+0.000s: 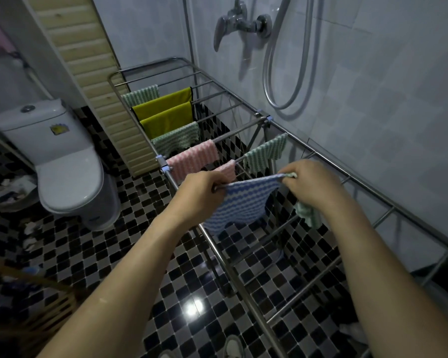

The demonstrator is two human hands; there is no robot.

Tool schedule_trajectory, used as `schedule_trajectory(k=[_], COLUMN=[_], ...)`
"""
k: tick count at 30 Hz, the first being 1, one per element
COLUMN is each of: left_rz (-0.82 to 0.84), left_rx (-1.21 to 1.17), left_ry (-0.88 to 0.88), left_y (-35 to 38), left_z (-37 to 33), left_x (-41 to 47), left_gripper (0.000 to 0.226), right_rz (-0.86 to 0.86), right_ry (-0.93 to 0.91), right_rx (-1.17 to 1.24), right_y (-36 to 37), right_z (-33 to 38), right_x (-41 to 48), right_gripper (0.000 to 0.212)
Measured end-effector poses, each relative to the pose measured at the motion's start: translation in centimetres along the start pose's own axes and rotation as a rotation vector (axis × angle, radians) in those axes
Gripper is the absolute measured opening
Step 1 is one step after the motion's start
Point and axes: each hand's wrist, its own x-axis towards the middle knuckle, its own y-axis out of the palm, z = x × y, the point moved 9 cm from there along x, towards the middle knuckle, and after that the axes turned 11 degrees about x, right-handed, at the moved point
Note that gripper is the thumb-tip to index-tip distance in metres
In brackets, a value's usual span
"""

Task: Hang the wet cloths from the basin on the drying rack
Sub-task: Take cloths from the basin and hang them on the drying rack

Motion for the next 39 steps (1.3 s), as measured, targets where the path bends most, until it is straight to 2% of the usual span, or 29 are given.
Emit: schedule_trajectory(k=[3,5,7,10,12,16,21,24,26,30,32,35,39], left_rz=[-0.089,-0.048,0.056,0.3,0.402,0.458,0.452,0.506,0.505,0.219,0.218,0.263,0.205], left_rx=[-0.027,-0.035,-0.033,-0.023,-0.023,-0.025,-0.019,-0.065,-0.143,-0.126,-0.045,0.027,-0.019], left_ry=[-0.015,0.009,0.066,0.151,0.192,0.209,0.248,0.25,0.161,-0.078,-0.126,-0.126,-0.165], left_y=[-0.4,0.4,2.1,6.6,9.2,12.9,15.2,15.8,15.6,12.9,13.1,14.1,13.5], left_z=[0.6,0.7,0.3,-1.1,-2.2,-3.1,-4.3,-4.9,-4.1,-0.2,0.9,0.8,0.9], left_x=[-0.5,-1.1,-1.8,-3.5,-4.9,-6.4,-7.5,-8.1,-8.2,-6.4,-6.0,-6.3,-6.7], left_gripper=[0.017,0.016,0.015,0.015,0.018,0.023,0.018,0.023,0.023,0.02,0.02,0.021,0.019], right_rz=[0.015,0.074,0.14,0.235,0.28,0.358,0.417,0.427,0.406,0.216,0.102,0.021,-0.089], right_ry=[0.073,0.113,0.134,0.225,0.266,0.287,0.316,0.342,0.359,0.377,0.389,0.437,0.433], right_rx=[0.34,0.49,0.505,0.414,0.304,0.154,0.0,-0.02,0.007,0.226,0.331,0.475,0.578], right_y=[0.0,0.6,1.6,3.5,4.7,7.1,8.9,9.1,8.7,7.6,7.6,9.0,10.2], right_z=[-1.3,-2.1,-3.1,-5.7,-6.9,-8.9,-11.4,-12.1,-12.2,-12.1,-11.9,-11.2,-11.0], right_x=[0.2,-0.5,-1.1,-1.9,-2.4,-3.2,-3.7,-3.9,-4.1,-4.1,-4.2,-4.6,-4.7], right_gripper=[0.022,0.023,0.022,0.025,0.024,0.021,0.034,0.036,0.035,0.009,0.021,0.032,0.025])
